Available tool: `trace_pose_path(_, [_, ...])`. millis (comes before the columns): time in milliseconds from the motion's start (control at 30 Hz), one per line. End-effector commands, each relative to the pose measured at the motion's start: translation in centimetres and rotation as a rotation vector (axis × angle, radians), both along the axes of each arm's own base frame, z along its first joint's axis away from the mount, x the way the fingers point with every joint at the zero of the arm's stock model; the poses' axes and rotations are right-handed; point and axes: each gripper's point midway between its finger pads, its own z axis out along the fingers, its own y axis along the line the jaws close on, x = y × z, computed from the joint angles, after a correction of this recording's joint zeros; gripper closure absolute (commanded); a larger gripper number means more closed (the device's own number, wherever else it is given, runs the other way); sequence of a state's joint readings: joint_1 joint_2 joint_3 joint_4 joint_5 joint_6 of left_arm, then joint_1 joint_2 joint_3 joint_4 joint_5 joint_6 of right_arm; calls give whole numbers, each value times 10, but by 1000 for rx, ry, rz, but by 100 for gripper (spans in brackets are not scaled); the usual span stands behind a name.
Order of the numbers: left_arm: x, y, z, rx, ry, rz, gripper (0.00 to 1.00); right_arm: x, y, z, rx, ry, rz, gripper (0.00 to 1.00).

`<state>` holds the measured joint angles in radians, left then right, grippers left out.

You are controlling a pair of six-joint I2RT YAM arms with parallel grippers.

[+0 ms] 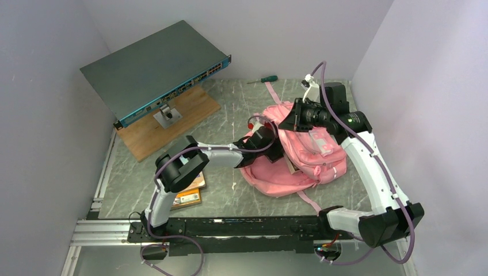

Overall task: Pack the student bag
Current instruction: Place the book in the student bag.

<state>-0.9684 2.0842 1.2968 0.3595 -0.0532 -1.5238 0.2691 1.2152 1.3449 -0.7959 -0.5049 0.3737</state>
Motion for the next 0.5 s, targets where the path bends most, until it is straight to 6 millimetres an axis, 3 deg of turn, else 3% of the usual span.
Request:
trace_pose_path(0, [-11,8,40,-19,-19,-69,1,9,3,39,65,-167,26,100])
trace_pose_path(100, [-16,8,40,-24,13,-96,9,9,2,40,71,-167,24,100])
trace_pose_path(233, [-16,9,29,20,55,-88,29,8,2,42,74,-171,25,100])
trace_pose_path(333, [-8,-3,24,7,64,-87,63,8,5,46,97,-174,31,100])
trace_pose_path(367, [-3,-12,28,-3,66,-90,69,7,6,46,105,-170,37,100])
trace_pose_path(467, [11,-37,39,6,49,-103,72,7,8,47,117,-167,41,100])
